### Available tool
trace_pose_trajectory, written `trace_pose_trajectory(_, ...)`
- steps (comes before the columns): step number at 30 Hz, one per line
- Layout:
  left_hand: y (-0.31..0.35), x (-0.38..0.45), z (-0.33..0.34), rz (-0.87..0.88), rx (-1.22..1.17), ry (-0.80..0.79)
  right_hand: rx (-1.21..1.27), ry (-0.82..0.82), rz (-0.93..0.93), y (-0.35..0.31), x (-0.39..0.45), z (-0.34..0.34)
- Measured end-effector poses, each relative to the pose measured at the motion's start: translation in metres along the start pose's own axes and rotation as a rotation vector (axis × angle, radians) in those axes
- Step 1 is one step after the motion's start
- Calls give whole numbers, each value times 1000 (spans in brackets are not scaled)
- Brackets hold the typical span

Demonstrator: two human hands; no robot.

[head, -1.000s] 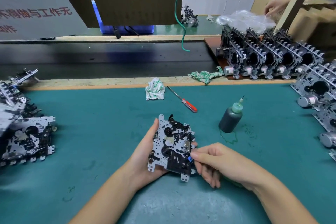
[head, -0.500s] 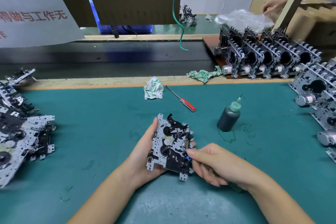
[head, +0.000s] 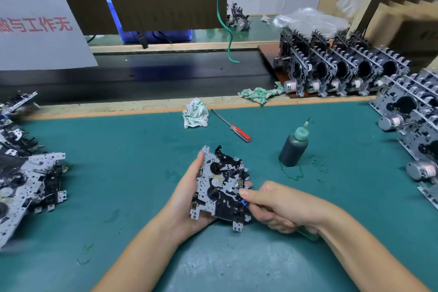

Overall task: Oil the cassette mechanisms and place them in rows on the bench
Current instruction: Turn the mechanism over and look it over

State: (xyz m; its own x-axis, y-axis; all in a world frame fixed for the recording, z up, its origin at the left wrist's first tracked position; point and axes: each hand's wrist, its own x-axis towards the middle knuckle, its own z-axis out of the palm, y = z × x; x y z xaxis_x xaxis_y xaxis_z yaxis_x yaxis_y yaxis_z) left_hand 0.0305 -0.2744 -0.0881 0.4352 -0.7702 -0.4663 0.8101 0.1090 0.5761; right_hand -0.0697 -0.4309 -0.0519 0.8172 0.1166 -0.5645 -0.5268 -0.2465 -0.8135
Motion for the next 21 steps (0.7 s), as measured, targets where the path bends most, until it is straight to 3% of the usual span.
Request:
trace_pose_trajectory(10,-2,-6,4,48,16,40,-31,2,-77,3,1,-2)
trace_pose_trajectory(16,1,-17,4,60,-131,-7,293,199,-215,10,-1,-14)
trace_pose_trajectory(21,3,-22,7,85,-286,-41,253,370,-228,14,2,-20)
